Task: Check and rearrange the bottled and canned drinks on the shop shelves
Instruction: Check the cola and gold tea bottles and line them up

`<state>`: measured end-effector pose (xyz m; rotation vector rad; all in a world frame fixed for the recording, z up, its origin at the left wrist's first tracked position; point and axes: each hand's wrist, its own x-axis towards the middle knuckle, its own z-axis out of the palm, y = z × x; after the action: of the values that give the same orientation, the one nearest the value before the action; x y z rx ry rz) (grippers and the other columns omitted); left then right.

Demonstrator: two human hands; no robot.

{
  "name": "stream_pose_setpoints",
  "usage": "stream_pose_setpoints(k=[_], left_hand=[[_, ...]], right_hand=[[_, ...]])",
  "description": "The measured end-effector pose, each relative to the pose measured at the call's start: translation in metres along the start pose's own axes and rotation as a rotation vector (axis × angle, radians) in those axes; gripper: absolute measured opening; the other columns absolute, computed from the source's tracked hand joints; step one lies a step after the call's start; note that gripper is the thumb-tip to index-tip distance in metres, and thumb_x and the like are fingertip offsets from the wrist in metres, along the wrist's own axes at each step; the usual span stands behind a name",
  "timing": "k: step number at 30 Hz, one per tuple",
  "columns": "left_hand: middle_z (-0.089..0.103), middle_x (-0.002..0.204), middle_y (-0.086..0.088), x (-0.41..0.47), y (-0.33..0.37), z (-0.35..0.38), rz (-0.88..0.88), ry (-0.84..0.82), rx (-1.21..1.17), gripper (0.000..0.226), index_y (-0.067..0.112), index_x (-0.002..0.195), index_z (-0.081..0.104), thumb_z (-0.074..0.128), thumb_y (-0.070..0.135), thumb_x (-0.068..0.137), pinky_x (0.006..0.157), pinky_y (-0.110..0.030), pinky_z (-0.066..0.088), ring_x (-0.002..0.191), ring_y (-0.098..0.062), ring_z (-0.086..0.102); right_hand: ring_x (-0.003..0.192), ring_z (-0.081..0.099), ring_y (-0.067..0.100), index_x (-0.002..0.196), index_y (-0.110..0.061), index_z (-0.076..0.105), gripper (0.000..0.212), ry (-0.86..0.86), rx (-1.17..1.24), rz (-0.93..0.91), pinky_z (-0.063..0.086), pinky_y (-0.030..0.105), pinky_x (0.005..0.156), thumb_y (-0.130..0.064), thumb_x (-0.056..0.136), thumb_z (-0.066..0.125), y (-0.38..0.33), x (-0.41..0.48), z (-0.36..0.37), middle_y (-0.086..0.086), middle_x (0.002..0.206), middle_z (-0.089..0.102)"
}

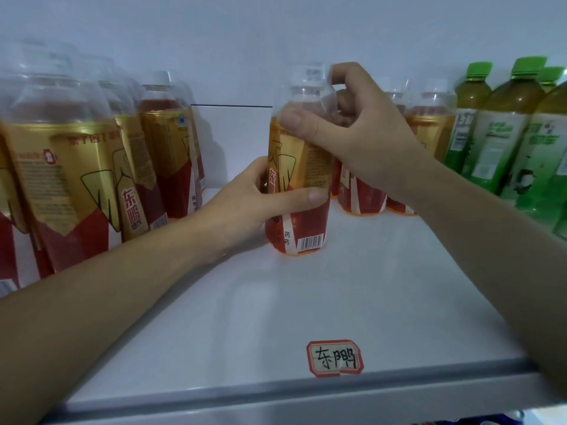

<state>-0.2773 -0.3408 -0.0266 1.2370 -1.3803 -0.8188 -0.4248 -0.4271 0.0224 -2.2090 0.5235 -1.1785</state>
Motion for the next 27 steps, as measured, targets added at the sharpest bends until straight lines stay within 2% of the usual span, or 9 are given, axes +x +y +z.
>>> stream_pose_setpoints(k=[3, 6, 9, 13, 16, 18, 20, 25, 27], left_hand=[[0.076, 0.099, 0.011, 0.002, -0.001, 0.0, 0.005, 0.05, -0.029, 0.059, 0.023, 0.12, 0.061, 0.078, 0.03, 0.064, 0.065, -0.012, 0.055, 0.088, -0.002, 0.072], [0.076, 0.106, 0.007, 0.004, -0.003, -0.003, 0.002, 0.036, -0.041, 0.061, 0.02, 0.123, 0.063, 0.076, 0.032, 0.064, 0.072, -0.018, 0.058, 0.095, -0.008, 0.073], [0.075, 0.107, 0.008, 0.004, -0.004, -0.005, 0.003, 0.016, -0.012, 0.058, 0.023, 0.121, 0.064, 0.074, 0.034, 0.065, 0.074, -0.018, 0.057, 0.096, -0.007, 0.072], [0.076, 0.104, 0.008, 0.003, -0.001, -0.005, -0.004, 0.042, 0.017, 0.056, 0.023, 0.118, 0.066, 0.073, 0.039, 0.065, 0.074, -0.018, 0.057, 0.094, -0.007, 0.073], [0.077, 0.101, 0.0, 0.001, 0.001, -0.004, -0.034, 0.033, 0.044, 0.058, 0.019, 0.115, 0.068, 0.066, 0.057, 0.07, 0.074, -0.025, 0.059, 0.092, -0.018, 0.074], [0.075, 0.106, -0.01, 0.001, 0.004, -0.003, -0.096, -0.044, -0.004, 0.08, 0.013, 0.121, 0.066, 0.055, 0.076, 0.074, 0.073, -0.031, 0.06, 0.093, -0.026, 0.073], [0.073, 0.106, -0.017, -0.001, 0.007, -0.004, -0.158, -0.099, -0.123, 0.087, 0.01, 0.126, 0.064, 0.048, 0.077, 0.072, 0.062, -0.028, 0.059, 0.082, -0.024, 0.071], [0.068, 0.124, -0.019, -0.003, 0.007, -0.006, -0.218, -0.096, -0.28, 0.072, 0.02, 0.131, 0.058, 0.058, 0.07, 0.08, 0.087, -0.041, 0.059, 0.116, -0.034, 0.066], [0.069, 0.123, -0.019, -0.004, 0.008, -0.003, -0.243, -0.08, -0.314, 0.072, 0.02, 0.127, 0.059, 0.06, 0.07, 0.075, 0.084, -0.04, 0.059, 0.116, -0.034, 0.066]], right_hand=[[0.094, 0.065, -0.003, 0.123, -0.033, 0.047, 0.049, -0.033, -0.066, 0.027, 0.053, 0.015, 0.073, -0.061, 0.086, 0.064, -0.001, 0.0, -0.003, -0.015, 0.107, 0.066], [0.091, 0.062, -0.011, 0.147, -0.03, 0.036, 0.063, -0.116, -0.015, 0.078, 0.048, 0.008, 0.069, -0.056, 0.094, 0.058, 0.002, 0.0, -0.008, -0.03, 0.103, 0.058], [0.085, 0.064, -0.018, 0.139, -0.031, 0.037, 0.053, -0.176, 0.045, 0.115, 0.049, 0.004, 0.064, -0.045, 0.095, 0.062, 0.007, 0.001, -0.01, -0.032, 0.093, 0.066], [0.093, 0.069, -0.007, 0.138, -0.029, 0.047, 0.049, -0.187, 0.093, 0.147, 0.055, 0.011, 0.067, -0.04, 0.094, 0.065, 0.004, 0.003, -0.011, -0.022, 0.105, 0.072], [0.093, 0.074, 0.007, 0.125, -0.025, 0.062, 0.046, -0.084, 0.157, 0.224, 0.06, 0.028, 0.074, -0.056, 0.09, 0.065, 0.01, 0.007, -0.005, -0.009, 0.107, 0.075], [0.098, 0.074, 0.021, 0.114, -0.02, 0.071, 0.058, -0.092, 0.244, 0.361, 0.06, 0.044, 0.089, -0.069, 0.082, 0.067, 0.017, 0.011, -0.001, 0.004, 0.108, 0.076], [0.106, 0.072, 0.031, 0.117, -0.015, 0.07, 0.07, -0.148, 0.365, 0.487, 0.05, 0.053, 0.105, -0.072, 0.075, 0.069, 0.022, 0.011, 0.001, 0.012, 0.112, 0.075], [0.105, 0.065, 0.027, 0.135, -0.014, 0.062, 0.068, -0.241, 0.43, 0.614, 0.044, 0.049, 0.111, -0.067, 0.094, 0.051, 0.03, 0.009, -0.001, 0.018, 0.129, 0.067], [0.104, 0.065, 0.025, 0.138, -0.017, 0.059, 0.067, -0.264, 0.412, 0.641, 0.05, 0.043, 0.104, -0.067, 0.095, 0.048, 0.032, 0.008, 0.0, 0.016, 0.136, 0.062]])
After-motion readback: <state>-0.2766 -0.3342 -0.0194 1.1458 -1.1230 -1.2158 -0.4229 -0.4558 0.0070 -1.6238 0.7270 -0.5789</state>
